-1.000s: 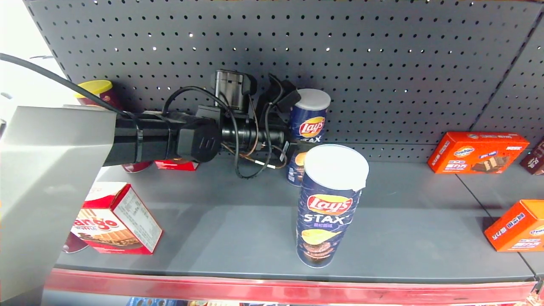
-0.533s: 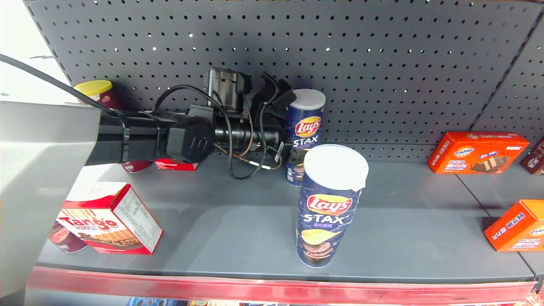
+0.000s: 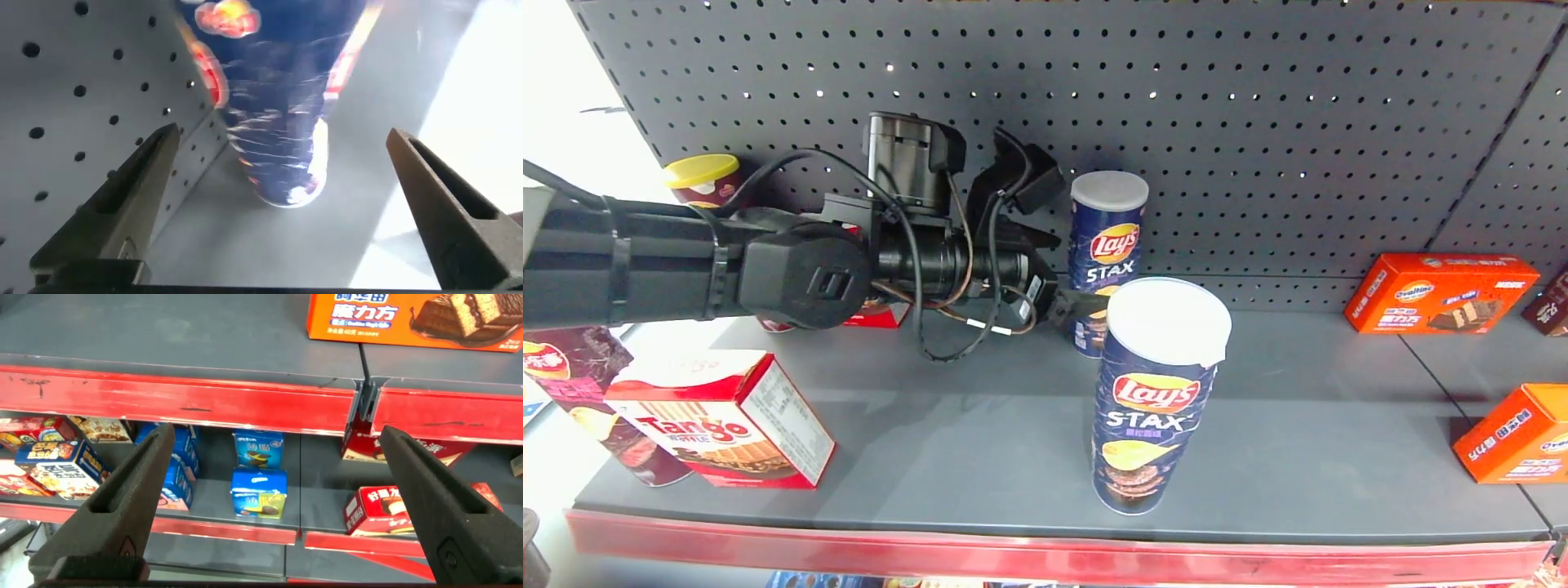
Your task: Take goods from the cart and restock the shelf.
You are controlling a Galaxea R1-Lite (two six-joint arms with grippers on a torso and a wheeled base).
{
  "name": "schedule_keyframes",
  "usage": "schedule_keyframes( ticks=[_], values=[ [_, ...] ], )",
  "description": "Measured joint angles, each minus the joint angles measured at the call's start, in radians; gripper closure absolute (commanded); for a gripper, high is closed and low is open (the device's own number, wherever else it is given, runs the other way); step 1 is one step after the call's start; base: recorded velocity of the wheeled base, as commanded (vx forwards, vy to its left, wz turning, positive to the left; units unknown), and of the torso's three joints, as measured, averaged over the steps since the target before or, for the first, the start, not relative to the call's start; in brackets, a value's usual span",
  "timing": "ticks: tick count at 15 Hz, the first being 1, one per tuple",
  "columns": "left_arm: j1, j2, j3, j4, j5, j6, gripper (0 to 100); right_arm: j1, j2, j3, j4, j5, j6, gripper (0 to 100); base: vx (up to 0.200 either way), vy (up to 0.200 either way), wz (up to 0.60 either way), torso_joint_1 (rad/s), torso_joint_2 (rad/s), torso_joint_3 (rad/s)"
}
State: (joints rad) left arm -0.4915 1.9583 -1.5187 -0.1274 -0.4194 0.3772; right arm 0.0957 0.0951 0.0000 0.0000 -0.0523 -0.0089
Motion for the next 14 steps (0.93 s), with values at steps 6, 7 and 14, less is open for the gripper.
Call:
schedule_keyframes(
  ticks=[6, 7, 14],
  values=[
    [0.004, -0.116, 0.185, -0.001, 0.241, 0.006, 0, 0.001, 0.0, 0.0, 0.0, 0.0, 0.0, 0, 0.0, 0.0, 0.0, 0.0, 0.0, 0.0],
    [0.004, -0.123, 0.188, -0.002, 0.322, 0.006, 0, 0.001, 0.0, 0.0, 0.0, 0.0, 0.0, 0, 0.0, 0.0, 0.0, 0.0, 0.0, 0.0],
    [-0.011, -0.033, 0.172, -0.175, 0.502, 0.003, 0, 0.0, 0.0, 0.0, 0.0, 0.0, 0.0, 0, 0.0, 0.0, 0.0, 0.0, 0.0, 0.0]
  ],
)
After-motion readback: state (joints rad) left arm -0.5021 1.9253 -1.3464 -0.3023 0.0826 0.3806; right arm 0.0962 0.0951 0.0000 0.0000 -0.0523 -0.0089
